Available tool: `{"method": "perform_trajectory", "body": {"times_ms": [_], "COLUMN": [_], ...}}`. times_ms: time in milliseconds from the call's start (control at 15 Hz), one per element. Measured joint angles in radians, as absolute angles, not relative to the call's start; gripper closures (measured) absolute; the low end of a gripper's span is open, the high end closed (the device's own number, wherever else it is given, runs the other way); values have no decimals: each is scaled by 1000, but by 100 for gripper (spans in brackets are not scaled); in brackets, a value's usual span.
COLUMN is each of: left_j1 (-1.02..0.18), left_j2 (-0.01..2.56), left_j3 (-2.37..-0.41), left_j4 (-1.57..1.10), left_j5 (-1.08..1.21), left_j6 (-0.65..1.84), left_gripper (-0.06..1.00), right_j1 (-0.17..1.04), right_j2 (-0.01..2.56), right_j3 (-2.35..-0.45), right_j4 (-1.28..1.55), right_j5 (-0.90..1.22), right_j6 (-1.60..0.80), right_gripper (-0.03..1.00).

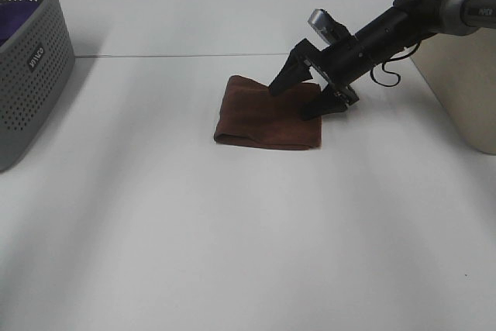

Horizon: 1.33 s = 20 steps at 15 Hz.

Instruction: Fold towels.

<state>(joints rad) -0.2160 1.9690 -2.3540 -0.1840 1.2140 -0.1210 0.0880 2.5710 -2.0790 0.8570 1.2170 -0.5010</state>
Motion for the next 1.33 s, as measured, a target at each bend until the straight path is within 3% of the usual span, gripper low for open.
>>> {"method": "perform_trajectory", "body": {"times_ms": [200, 600, 667, 733, 1333], "left_j1": [-216, -216, -216, -216, -216], "left_j2": [1853, 1521, 1521, 1352, 819], "left_j3": [-2288, -1852, -1852, -1647, -932], "left_j4": [-120, -15, -15, 8, 21], "left_j5": [1214, 1215, 1215, 1216, 1219], "left_j6": [-121, -121, -121, -124, -180], "left_gripper": [46, 46, 46, 46, 46], "right_j1": [88, 88, 88, 88, 88], "right_j2": [2499, 2244, 2244, 2116, 1440], "right_j3": [-2079, -2060, -2060, -1976, -1281], "right_j4": [758, 464, 464, 398, 349], "right_j5": [1216, 1214, 1214, 1213, 1215], "right_j6": [-482, -312, -312, -287, -266], "right_gripper": [7, 7, 7, 7, 7]}}
